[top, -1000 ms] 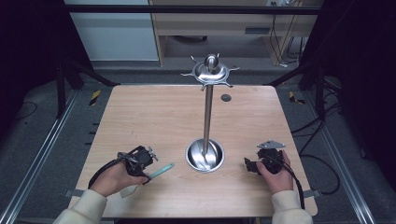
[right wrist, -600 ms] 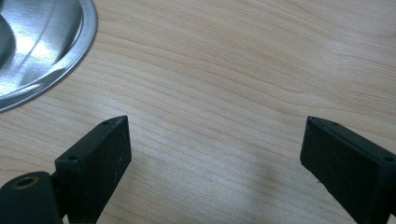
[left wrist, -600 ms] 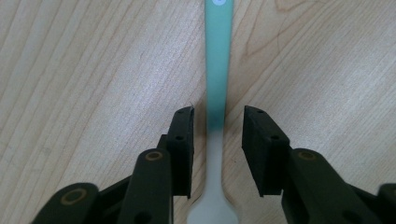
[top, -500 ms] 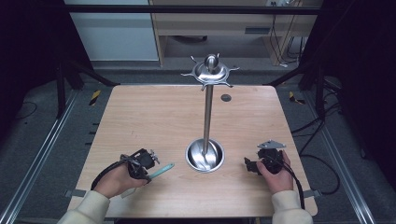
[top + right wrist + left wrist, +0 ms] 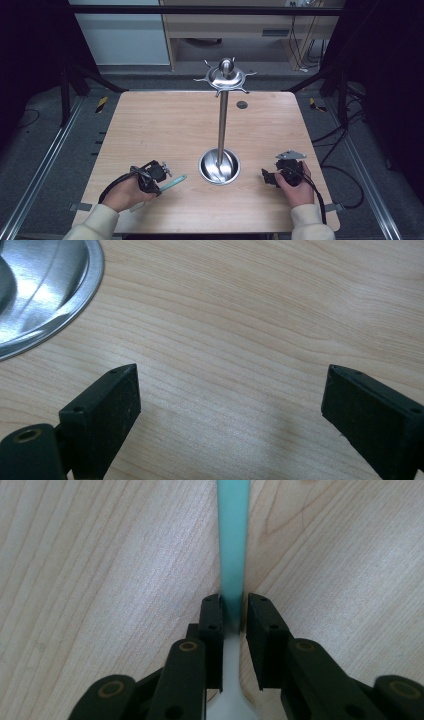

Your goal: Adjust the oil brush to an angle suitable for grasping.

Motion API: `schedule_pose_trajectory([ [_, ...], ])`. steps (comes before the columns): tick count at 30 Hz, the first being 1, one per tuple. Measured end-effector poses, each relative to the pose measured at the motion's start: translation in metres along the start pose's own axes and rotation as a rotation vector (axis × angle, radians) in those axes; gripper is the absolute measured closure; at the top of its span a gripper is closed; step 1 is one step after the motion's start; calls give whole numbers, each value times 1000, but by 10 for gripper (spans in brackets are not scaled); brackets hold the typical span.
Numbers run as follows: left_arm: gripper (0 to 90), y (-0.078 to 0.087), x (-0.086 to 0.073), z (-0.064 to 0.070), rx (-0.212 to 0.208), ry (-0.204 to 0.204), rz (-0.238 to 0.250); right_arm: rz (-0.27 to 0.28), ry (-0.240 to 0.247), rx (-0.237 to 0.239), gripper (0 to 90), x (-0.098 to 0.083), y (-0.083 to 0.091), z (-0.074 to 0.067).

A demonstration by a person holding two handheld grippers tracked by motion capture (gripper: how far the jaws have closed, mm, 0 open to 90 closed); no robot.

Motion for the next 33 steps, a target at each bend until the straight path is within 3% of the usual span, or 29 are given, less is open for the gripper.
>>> schedule_pose_trajectory([
  [7,813,0,-1,0,7,-1,4,3,-3,3,95,0,0,0],
  [15,816,17,-8,2,-14,17,98,-1,7,-2,95,0,0,1],
  [16,816,24,-10,1,-11,23,138,-3,5,-1,95,-1,0,0],
  [17,816,24,-10,1,-11,23,138,-3,5,-1,95,-1,0,0],
  [25,817,55,-15,-5,-34,91,340,-13,5,-4,95,-1,-2,0],
  [26,817,61,-16,-6,-36,106,392,-15,8,-3,95,-1,-2,0],
  [27,817,61,-16,-6,-36,106,392,-15,8,-3,95,-1,-2,0],
  [29,818,71,-16,-7,-34,126,479,-21,5,-3,95,-3,-2,-1],
  [33,818,78,-17,-4,-27,132,532,-25,11,-8,96,-3,-4,-1],
])
Point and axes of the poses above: each handheld gripper's, and its own axes: y roughly backward along the jaws, x roughly out of its top, z roughly to its right, the point moved 4 cm from there along -y, roughly forward along the jaws, and after that the axes turned 7 degrees about y, right-handed, at the moved point
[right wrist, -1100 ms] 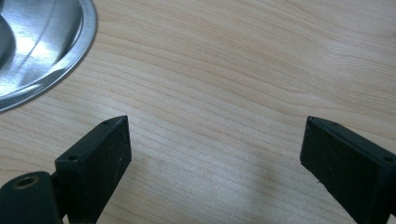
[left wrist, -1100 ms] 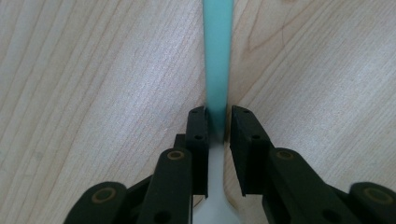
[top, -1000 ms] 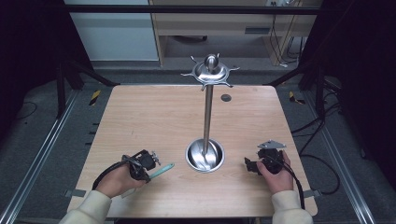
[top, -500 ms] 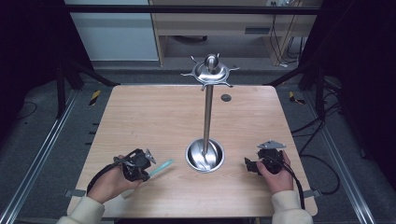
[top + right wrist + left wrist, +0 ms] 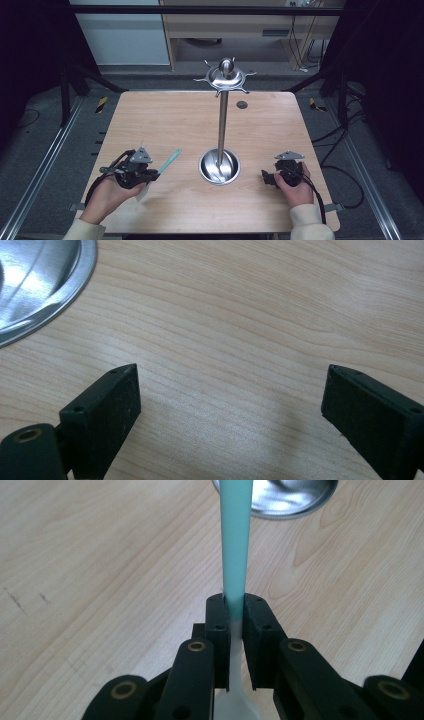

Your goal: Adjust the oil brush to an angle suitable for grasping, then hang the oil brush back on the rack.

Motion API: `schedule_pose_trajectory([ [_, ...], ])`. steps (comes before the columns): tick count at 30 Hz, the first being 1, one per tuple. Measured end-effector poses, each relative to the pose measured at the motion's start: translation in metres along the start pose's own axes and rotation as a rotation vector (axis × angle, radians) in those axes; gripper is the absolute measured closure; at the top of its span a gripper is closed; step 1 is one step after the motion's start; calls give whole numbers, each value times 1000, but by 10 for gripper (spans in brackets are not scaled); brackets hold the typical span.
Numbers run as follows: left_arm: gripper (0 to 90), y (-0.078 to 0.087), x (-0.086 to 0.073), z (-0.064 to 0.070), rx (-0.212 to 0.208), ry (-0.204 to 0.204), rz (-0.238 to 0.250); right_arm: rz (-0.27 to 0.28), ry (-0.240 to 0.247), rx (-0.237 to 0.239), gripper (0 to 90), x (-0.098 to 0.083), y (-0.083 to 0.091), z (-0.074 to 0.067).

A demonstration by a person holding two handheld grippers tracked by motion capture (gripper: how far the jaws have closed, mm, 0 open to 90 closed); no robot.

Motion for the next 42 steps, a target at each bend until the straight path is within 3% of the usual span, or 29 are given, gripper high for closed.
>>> schedule_pose_trajectory([
  [4,818,8,4,1,-17,-10,45,1,-1,-1,96,0,0,-1],
  [19,818,28,18,1,5,17,208,3,-1,-2,95,0,1,0],
  [42,818,52,58,11,10,6,339,5,-4,-1,95,1,2,-1],
])
Point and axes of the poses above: each handheld gripper's, and its own axes: y roughly backward along the jaws, x roughly out of its top, z roughly to its right, the point moved 4 cm from there along -y, roughly forward along the jaws, and after that the axes turned 7 degrees about y, right-handed, at the moved point
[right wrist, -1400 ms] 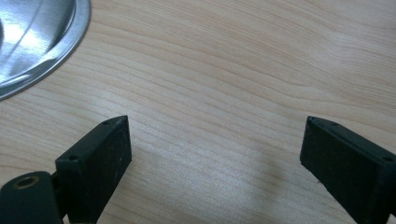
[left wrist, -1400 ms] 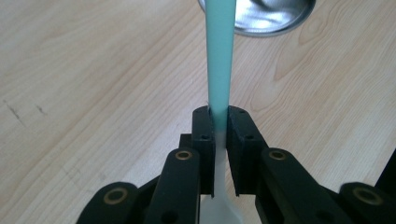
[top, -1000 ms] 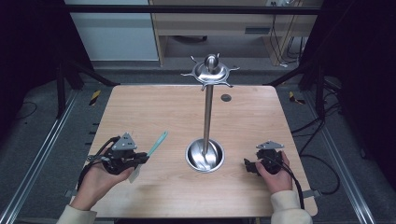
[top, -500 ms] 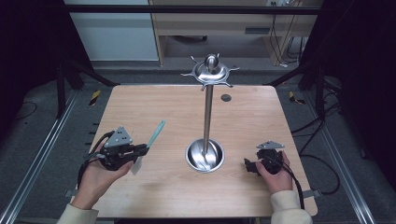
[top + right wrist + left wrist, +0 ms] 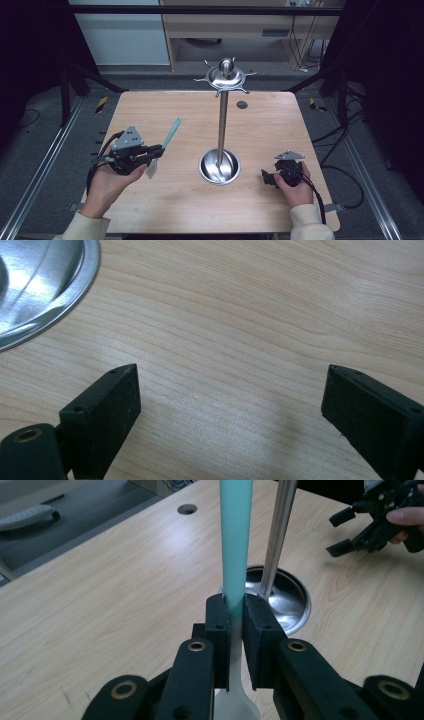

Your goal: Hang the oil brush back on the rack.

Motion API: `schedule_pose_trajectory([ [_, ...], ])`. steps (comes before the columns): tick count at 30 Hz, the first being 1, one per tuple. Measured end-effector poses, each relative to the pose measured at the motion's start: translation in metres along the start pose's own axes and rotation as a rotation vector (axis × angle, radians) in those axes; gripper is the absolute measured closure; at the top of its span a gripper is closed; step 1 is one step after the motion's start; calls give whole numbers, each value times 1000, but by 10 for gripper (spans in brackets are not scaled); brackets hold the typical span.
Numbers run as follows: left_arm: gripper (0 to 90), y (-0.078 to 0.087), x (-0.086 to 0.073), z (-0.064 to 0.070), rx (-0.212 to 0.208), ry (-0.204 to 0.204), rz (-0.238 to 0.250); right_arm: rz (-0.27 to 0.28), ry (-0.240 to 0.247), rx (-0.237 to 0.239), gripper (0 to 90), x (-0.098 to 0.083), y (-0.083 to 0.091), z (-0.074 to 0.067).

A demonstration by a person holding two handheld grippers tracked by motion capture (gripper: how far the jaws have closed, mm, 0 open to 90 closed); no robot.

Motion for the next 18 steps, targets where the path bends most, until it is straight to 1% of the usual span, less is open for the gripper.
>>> schedule_pose_trajectory([
  [1,818,0,4,1,2,5,21,3,0,1,95,0,0,0],
  [2,818,0,4,1,2,5,21,3,0,1,95,0,0,0],
  [6,818,1,11,2,4,10,49,4,3,0,95,0,1,0],
  [9,818,2,18,4,4,0,64,6,4,-1,95,0,1,0],
  [15,818,3,24,7,4,-4,81,8,2,0,95,0,1,1],
  [16,818,2,26,7,3,2,87,8,7,1,95,0,1,1],
  [18,818,2,27,7,2,-4,81,9,2,2,95,0,1,1],
])
Point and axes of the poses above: each handheld gripper's, and its own axes: y roughly backward along the jaws, x roughly out of its top, z roughly to its right, the point moved 4 cm from there along -y, roughly forward along the jaws, and after that the axes turned 7 degrees about y, right-handed, at the moved point
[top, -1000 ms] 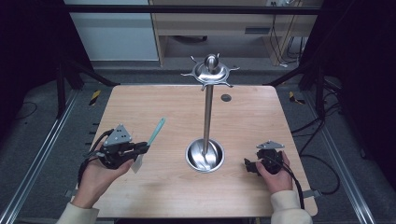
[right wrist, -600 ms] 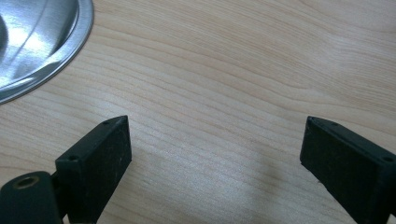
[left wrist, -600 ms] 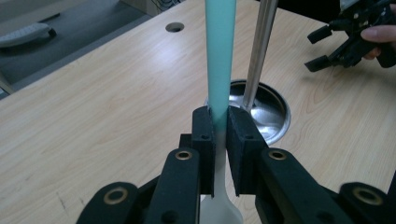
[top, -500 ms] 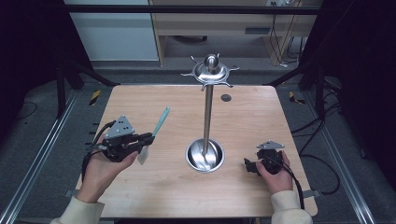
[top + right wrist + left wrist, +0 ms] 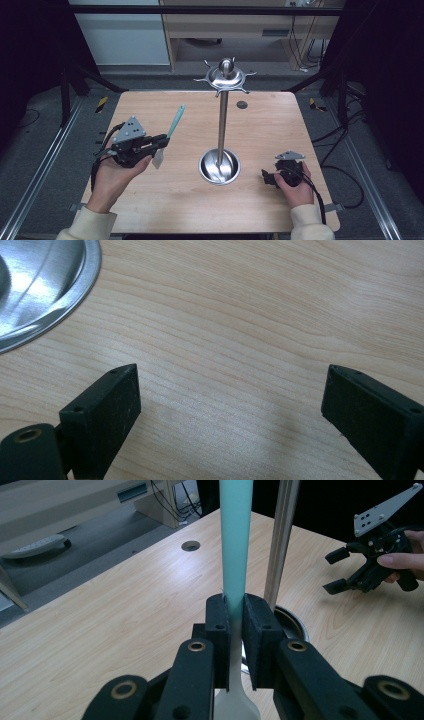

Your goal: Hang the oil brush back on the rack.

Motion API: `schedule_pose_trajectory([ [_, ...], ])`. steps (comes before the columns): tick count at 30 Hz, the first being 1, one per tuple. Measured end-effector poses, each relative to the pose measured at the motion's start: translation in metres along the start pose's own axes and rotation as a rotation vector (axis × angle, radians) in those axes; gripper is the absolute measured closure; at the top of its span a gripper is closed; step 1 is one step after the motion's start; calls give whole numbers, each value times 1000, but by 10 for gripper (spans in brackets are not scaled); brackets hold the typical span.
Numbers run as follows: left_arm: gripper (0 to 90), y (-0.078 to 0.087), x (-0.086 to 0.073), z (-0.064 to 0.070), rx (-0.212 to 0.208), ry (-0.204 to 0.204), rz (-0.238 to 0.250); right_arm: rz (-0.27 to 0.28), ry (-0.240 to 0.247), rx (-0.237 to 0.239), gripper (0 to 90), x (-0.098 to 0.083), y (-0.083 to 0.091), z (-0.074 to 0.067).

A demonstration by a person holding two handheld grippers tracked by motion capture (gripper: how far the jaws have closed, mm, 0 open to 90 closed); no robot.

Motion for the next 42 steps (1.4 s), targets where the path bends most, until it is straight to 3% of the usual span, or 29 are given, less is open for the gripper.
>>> schedule_pose_trajectory([
  [15,818,-2,19,3,5,26,64,4,-6,4,95,0,1,0],
  [24,818,4,30,6,6,21,106,4,-6,5,95,0,1,0],
  [42,817,10,54,9,-77,-5,150,8,-6,1,95,1,2,0],
])
Point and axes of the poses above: each handheld gripper's, and its own axes: y roughly backward along the jaws, x roughly out of its top, z roughly to its right, the point moved 4 cm from there along -y, roughly forward along the jaws, and after that the axes turned 7 degrees about y, right-handed, at the moved point
